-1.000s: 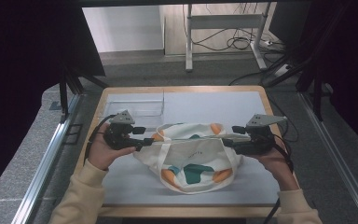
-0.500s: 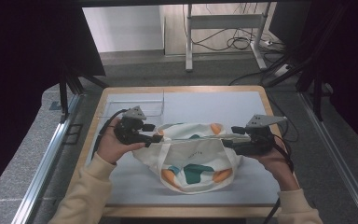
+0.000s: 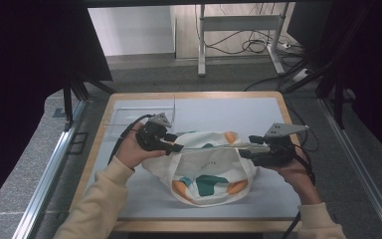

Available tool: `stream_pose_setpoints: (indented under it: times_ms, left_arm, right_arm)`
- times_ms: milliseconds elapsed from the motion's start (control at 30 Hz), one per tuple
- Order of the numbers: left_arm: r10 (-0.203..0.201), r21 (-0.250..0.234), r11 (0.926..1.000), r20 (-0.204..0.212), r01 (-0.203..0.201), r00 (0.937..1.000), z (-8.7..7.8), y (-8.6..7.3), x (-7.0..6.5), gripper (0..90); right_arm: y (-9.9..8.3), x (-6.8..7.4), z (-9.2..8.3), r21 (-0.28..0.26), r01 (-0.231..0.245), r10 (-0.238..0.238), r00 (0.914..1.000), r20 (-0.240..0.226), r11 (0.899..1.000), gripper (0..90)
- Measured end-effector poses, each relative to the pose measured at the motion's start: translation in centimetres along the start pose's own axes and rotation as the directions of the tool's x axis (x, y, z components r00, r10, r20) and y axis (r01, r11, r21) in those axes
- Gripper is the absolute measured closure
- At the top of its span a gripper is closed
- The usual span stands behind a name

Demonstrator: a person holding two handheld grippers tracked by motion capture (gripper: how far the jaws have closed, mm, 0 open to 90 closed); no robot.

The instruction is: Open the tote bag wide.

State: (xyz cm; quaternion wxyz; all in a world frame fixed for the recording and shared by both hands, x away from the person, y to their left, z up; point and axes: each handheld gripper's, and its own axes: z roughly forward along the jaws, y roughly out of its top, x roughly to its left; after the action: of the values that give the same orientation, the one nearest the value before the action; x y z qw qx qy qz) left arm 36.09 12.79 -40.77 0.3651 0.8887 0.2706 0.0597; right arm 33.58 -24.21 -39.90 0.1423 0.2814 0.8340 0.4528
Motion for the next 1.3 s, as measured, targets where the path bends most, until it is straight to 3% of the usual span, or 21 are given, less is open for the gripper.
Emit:
stream_pose_setpoints:
  times_ms: [200,467,600,733,1100,1300]
  left_arm:
    - [-0.008,0.019,0.9998,0.052,0.007,0.9986,0.4,-0.2,0.3,61.7]
    - [0.008,0.042,0.9991,0.069,-0.011,0.9976,0.8,-0.3,0.1,61.8]
    - [0.029,0.061,0.9975,0.078,-0.034,0.9965,1.0,-0.3,-0.1,70.9]
    - [0.03,0.056,0.9978,0.073,-0.034,0.9969,1.0,-0.4,-0.1,77.8]
    - [0.03,0.053,0.9981,0.055,-0.033,0.998,0.8,-0.3,-0.2,79.8]
    - [0.025,0.048,0.9984,0.05,-0.027,0.9984,0.8,-0.3,-0.2,79.9]
  right_arm:
    - [0.0,0.0,0.2,0.004,0.002,-0.002,1.0,0.003,1.0,35.2]
    - [-0.1,0.0,0.3,0.012,0.003,-0.003,1.0,0.004,1.0,35.1]
    - [-0.1,0.0,0.3,0.012,0.003,-0.003,1.0,0.008,1.0,35.1]
    - [-0.1,0.0,0.3,0.012,0.005,-0.005,0.9999,0.009,1.0,35.2]
    - [0.7,1.0,0.4,0.003,0.034,-0.034,0.9993,-0.015,0.999,36.0]
    - [1.6,2.0,1.8,0.02,0.062,-0.061,0.997,-0.047,0.998,37.3]
